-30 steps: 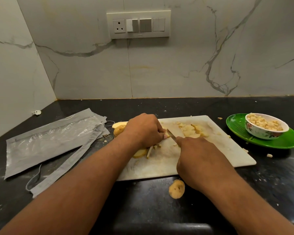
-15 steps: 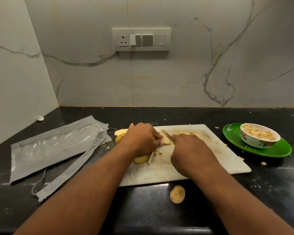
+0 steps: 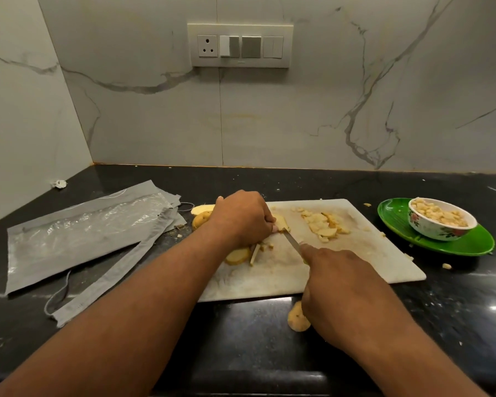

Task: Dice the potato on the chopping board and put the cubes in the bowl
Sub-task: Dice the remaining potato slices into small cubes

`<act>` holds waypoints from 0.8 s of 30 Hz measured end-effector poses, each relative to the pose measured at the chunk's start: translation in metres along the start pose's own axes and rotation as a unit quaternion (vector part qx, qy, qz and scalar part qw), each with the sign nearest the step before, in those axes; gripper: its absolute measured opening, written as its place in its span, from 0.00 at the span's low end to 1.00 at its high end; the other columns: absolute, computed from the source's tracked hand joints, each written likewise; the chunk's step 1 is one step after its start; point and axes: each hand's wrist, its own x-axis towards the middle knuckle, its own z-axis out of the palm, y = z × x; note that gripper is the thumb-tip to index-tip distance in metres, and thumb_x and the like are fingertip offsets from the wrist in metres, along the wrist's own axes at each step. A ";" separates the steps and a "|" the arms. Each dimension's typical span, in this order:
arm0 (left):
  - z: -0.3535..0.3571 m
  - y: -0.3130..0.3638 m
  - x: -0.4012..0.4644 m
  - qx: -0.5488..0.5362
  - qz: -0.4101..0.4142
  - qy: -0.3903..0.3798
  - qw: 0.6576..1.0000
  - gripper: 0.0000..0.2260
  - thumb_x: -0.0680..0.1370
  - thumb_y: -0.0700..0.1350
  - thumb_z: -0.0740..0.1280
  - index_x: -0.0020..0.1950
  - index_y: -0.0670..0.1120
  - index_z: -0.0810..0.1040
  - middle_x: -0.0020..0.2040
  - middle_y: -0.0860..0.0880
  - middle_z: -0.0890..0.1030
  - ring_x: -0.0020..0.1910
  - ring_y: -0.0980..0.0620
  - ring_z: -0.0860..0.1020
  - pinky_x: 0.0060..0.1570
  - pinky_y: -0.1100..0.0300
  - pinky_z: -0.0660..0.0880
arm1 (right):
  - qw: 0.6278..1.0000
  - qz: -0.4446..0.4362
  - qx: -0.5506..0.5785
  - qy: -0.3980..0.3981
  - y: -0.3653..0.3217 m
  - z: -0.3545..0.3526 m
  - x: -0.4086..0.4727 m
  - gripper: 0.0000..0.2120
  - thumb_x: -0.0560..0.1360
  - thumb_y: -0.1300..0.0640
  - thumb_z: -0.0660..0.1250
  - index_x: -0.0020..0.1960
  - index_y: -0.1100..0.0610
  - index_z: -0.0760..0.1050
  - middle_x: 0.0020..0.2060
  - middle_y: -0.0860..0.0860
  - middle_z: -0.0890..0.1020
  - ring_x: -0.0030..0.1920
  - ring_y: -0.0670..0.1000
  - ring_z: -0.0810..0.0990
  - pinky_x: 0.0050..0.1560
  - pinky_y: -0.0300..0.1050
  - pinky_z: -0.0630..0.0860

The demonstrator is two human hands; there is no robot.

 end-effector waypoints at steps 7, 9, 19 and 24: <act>-0.001 0.001 -0.014 0.016 0.006 0.045 0.999 0.15 0.78 0.62 0.71 0.60 0.58 0.86 0.59 0.56 0.85 0.62 0.51 0.77 0.75 0.40 0.63 | 0.997 0.004 0.001 0.078 -0.005 -0.009 0.007 0.26 0.77 0.57 0.61 0.74 0.48 0.64 0.64 0.50 0.76 0.60 0.52 0.74 0.56 0.45 0.72; -0.001 -0.001 -0.018 0.015 0.014 0.053 0.998 0.14 0.78 0.61 0.71 0.59 0.57 0.86 0.58 0.56 0.85 0.58 0.52 0.78 0.73 0.43 0.68 | 0.995 0.014 -0.004 0.096 -0.008 -0.005 0.028 0.24 0.77 0.58 0.60 0.73 0.49 0.67 0.63 0.50 0.77 0.60 0.53 0.75 0.55 0.44 0.72; 0.003 0.003 -0.011 0.032 -0.008 0.050 0.998 0.11 0.79 0.59 0.71 0.52 0.54 0.88 0.48 0.57 0.86 0.49 0.54 0.79 0.69 0.42 0.71 | 0.997 0.013 -0.008 0.080 -0.015 0.021 0.059 0.24 0.77 0.57 0.62 0.73 0.48 0.67 0.61 0.50 0.78 0.56 0.51 0.76 0.49 0.43 0.72; 0.004 0.008 -0.009 0.028 -0.014 0.045 0.998 0.10 0.78 0.57 0.71 0.51 0.53 0.88 0.45 0.57 0.85 0.46 0.55 0.80 0.65 0.42 0.75 | 0.998 0.008 0.009 0.056 -0.012 0.020 0.035 0.28 0.77 0.58 0.62 0.76 0.48 0.62 0.62 0.51 0.76 0.58 0.52 0.76 0.51 0.44 0.72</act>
